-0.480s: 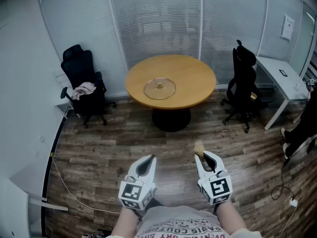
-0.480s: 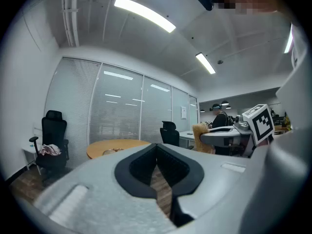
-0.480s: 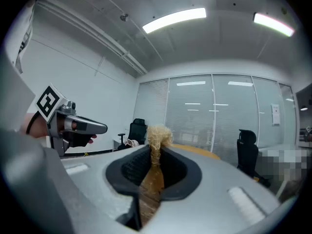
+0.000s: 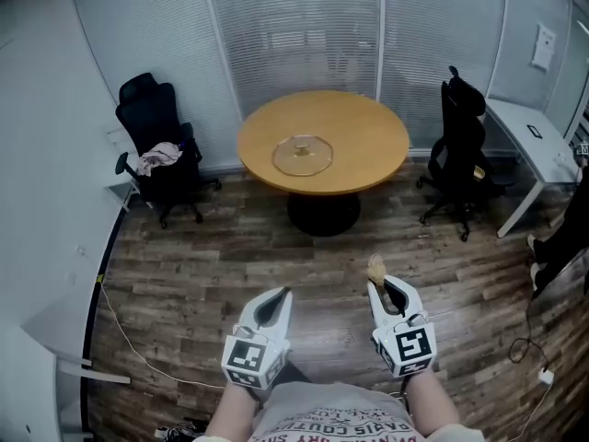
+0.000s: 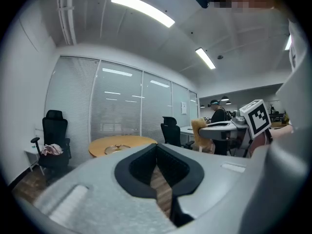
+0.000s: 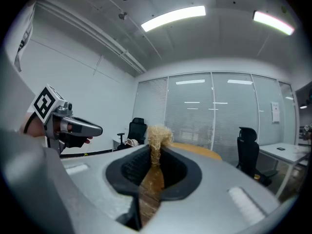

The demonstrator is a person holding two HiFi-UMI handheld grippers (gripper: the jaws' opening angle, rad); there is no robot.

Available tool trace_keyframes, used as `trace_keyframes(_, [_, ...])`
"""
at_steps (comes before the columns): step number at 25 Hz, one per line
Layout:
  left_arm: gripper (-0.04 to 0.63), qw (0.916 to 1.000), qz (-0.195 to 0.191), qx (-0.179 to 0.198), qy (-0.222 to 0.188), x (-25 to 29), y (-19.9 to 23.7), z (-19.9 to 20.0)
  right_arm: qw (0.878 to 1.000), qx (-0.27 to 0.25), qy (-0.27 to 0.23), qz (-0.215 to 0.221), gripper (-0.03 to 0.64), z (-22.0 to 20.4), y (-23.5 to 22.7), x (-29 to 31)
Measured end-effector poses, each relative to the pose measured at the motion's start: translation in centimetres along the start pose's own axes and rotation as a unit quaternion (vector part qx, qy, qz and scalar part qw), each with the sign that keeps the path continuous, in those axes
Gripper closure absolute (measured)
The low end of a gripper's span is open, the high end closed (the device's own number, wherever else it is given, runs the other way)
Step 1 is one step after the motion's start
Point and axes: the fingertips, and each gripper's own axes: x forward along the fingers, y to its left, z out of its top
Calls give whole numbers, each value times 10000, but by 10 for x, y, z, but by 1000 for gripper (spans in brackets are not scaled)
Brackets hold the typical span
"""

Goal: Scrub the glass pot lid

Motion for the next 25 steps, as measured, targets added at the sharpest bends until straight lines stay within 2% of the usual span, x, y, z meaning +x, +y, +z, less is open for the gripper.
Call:
trace_keyframes(6, [588, 9996, 174, -61, 212, 7, 24, -16, 9979, 459, 428, 136, 563, -31, -4, 27])
trace_keyframes(10, [588, 9978, 391, -275, 456, 12, 50, -27, 9951, 660, 700, 219, 563, -50, 0, 54])
trace_keyframes(13, [588, 9975, 386, -314, 507, 18, 76, -36, 9939, 687, 797, 318, 563, -54, 7, 84])
trace_keyframes(19, [588, 9978, 357, -420, 370, 50, 143, -34, 9934, 466, 934, 474, 563, -48, 24, 155])
trace_keyframes(25, [588, 9989, 193, -414, 47, 88, 226, -7, 9945, 285, 961, 314, 563, -24, 38, 235])
